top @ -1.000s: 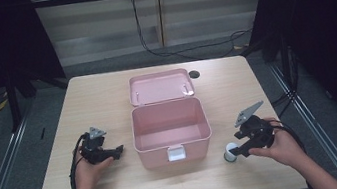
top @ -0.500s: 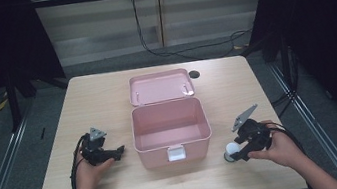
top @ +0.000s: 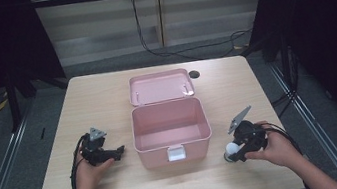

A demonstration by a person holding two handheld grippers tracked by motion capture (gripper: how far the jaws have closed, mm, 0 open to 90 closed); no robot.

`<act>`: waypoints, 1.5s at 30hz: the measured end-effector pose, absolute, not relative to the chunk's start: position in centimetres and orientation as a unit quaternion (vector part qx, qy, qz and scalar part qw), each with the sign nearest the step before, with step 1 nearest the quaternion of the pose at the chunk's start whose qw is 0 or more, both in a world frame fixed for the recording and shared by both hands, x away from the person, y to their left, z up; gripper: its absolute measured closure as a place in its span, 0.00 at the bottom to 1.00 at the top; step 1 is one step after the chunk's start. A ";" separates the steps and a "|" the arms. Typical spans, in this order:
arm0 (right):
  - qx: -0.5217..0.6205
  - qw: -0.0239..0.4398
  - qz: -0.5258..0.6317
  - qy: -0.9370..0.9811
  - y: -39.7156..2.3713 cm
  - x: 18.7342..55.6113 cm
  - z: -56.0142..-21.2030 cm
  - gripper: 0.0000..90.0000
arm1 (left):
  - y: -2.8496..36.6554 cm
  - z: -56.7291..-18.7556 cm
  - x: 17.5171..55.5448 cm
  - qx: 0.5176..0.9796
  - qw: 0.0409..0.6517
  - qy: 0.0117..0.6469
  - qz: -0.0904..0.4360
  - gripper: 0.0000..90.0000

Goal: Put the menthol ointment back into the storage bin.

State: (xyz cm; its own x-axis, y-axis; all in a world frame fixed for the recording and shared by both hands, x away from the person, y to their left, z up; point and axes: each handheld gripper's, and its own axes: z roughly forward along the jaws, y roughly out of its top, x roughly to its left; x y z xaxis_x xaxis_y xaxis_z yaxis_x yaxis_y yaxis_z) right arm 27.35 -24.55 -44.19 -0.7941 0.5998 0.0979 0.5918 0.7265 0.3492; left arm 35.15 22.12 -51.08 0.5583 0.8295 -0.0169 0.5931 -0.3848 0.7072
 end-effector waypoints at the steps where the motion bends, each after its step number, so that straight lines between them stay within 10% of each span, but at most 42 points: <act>1: 0.321 0.011 0.183 0.929 -24.5 27.3 -44.2 0.46 | 22.1 -51.1 35.1 0.814 0.342 0.437 0.174 0.06; 45: 0.304 0.005 0.170 0.937 -23.5 28.3 -42.1 0.56 | 22.1 -51.1 35.2 0.813 0.342 0.437 0.174 0.06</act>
State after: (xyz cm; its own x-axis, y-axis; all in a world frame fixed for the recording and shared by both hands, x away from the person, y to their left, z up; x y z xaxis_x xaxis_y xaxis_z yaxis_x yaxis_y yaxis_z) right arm 28.33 -23.54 -42.14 -0.8153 0.5714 0.0937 0.5679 0.7573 0.3224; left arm 35.16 22.10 -51.09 0.5568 0.8305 -0.0158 0.5924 -0.3837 0.7084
